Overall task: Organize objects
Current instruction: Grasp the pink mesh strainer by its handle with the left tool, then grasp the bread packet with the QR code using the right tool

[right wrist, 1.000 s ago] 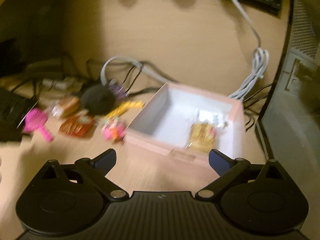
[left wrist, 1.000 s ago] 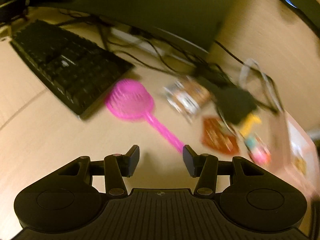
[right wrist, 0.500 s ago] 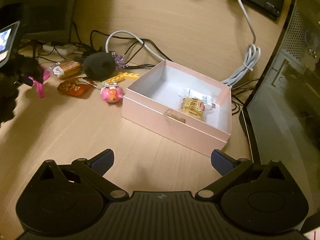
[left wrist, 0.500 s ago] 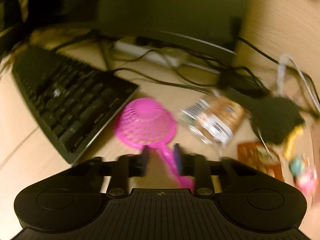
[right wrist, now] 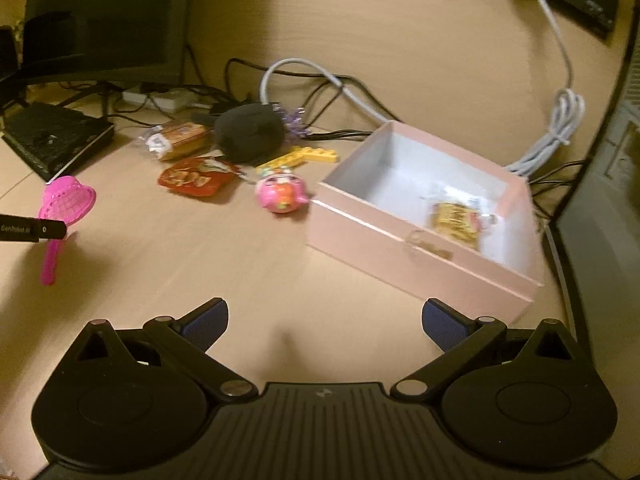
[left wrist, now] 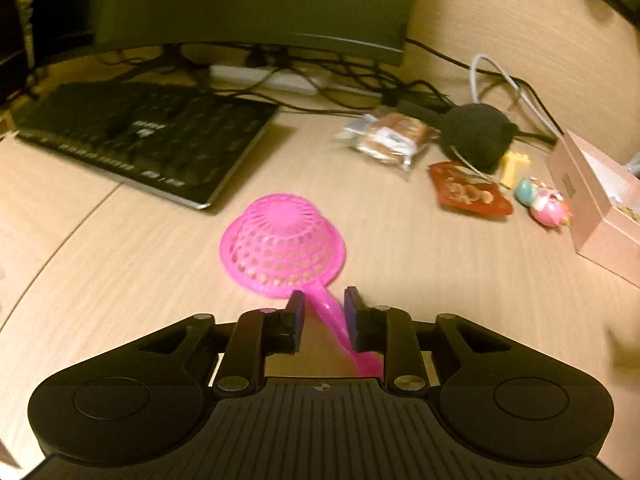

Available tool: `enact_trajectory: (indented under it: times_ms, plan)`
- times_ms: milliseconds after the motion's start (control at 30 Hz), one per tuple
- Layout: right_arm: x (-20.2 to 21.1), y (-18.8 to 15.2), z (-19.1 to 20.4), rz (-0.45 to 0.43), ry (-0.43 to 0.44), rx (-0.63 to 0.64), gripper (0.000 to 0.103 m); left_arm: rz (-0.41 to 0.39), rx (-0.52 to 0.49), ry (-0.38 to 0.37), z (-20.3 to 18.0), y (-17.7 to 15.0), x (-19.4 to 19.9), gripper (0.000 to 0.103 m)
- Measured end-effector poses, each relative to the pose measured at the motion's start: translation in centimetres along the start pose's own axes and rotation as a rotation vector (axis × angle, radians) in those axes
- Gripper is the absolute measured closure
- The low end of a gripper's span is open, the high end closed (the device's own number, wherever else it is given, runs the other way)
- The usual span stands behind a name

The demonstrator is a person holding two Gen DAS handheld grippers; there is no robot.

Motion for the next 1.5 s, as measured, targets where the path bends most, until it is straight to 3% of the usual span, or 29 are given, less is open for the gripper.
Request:
enact_trajectory:
  times_ms: [267, 333, 400, 600, 867, 1133, 1233, 1333, 1500]
  plan:
    - [-0.2, 0.0, 2.6, 0.000, 0.071, 0.015, 0.000, 0.045, 0.066, 0.022, 0.4, 0.7, -0.5, 0.074]
    - [-0.4, 0.3, 3.2, 0.006, 0.092, 0.010, 0.000, 0.060, 0.079, 0.034, 0.6, 1.0, -0.7, 0.086]
    - [-0.7, 1.1, 4.0, 0.004, 0.111, 0.011, 0.000, 0.068, 0.077, 0.019, 0.8, 1.0, -0.7, 0.087]
    - [-2.6, 5.6, 7.2, -0.014, 0.189, -0.047, 0.000, 0.078, -0.015, -0.045, 1.7, -0.6, 1.0, 0.087]
    - [-10.9, 13.0, 15.4, 0.055, 0.226, -0.065, 0.000, 0.084, 0.035, -0.119, 5.4, -1.7, 2.2, 0.087]
    - [-20.4, 16.3, 19.1, 0.163, 0.092, -0.182, 0.001, 0.068, 0.012, -0.201, 6.6, -2.1, 2.4, 0.087]
    - [-21.6, 16.3, 19.2, 0.186, 0.095, -0.187, 0.023, 0.060, -0.023, -0.217, 6.6, -2.1, 2.2, 0.087]
    - [-20.1, 15.8, 19.1, 0.191, 0.127, -0.151, 0.046, 0.046, -0.072, -0.219, 6.3, -2.0, 2.1, 0.087]
    - [-13.6, 13.0, 17.3, 0.171, 0.181, -0.113, 0.047, 0.037, -0.118, -0.242, 5.8, -1.5, 1.5, 0.087]
Point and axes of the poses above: each gripper's, at about its wrist camera, not at the fingertips, and x roughly against the way its jaws point, z to its left, y to its top, the point moved 3 cm from there along -x, roughly the way its jaws point, and after that the axes turned 8 degrees about -x, right-handed, at the moved point
